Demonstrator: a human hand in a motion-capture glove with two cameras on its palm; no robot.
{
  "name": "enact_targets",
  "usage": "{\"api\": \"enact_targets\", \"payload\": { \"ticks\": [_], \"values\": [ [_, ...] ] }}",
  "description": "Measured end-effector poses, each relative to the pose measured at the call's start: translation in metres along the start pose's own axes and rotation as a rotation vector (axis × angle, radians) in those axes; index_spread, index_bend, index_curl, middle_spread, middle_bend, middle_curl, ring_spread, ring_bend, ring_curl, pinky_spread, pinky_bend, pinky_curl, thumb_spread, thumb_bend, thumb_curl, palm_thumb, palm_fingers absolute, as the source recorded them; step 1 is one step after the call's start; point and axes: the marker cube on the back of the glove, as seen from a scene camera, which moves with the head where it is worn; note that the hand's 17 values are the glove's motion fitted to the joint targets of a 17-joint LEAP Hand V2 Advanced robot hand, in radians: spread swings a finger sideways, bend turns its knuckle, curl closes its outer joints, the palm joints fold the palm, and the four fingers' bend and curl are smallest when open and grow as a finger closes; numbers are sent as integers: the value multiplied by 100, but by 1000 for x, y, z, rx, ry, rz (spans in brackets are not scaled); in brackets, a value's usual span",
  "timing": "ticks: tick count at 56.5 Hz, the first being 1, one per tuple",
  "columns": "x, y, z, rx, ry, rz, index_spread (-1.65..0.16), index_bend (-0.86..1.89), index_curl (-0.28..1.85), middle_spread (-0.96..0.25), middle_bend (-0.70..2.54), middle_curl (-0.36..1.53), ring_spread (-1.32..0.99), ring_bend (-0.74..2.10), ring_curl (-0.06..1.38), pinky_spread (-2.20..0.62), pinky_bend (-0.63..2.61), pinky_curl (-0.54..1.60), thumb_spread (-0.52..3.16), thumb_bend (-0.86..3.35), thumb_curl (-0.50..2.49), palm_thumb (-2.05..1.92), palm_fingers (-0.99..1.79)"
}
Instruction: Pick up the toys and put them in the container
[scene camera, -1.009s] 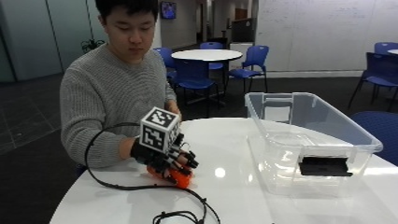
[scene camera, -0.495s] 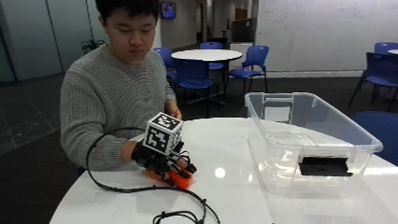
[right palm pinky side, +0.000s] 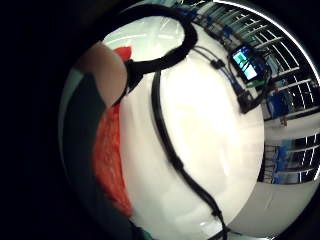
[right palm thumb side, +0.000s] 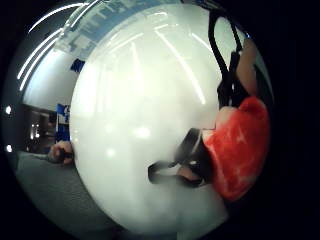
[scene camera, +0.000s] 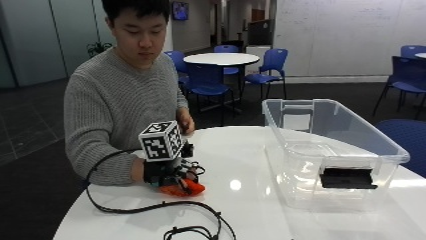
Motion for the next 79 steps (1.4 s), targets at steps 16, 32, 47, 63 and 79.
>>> {"api": "enact_targets", "payload": {
  "ticks": [16, 32, 47, 63, 79],
  "values": [
    [11, -13, -10, 55, -178, 31, -27, 85, 87, -30, 93, 59, -60, 76, 38, -23, 58, 31, 109, 16, 68, 60, 86],
    [-38, -76, -162, 228, -144, -223, -20, 93, 103, -28, 103, 72, -66, 86, 48, -26, 73, 37, 97, 15, 84, 60, 73],
    [-82, -159, -221, 222, -176, -266, -15, 98, 112, -27, 107, 81, -67, 90, 55, -26, 83, 40, 91, 13, 97, 58, 66],
    [-163, -293, -172, 106, -140, -183, -11, 100, 115, -27, 109, 87, -68, 91, 62, -26, 89, 41, 88, 12, 108, 56, 60],
    [-196, -411, -115, -45, -45, -159, -10, 100, 117, -28, 107, 90, -69, 90, 66, -24, 94, 41, 88, 10, 117, 54, 51]
  ]
}}
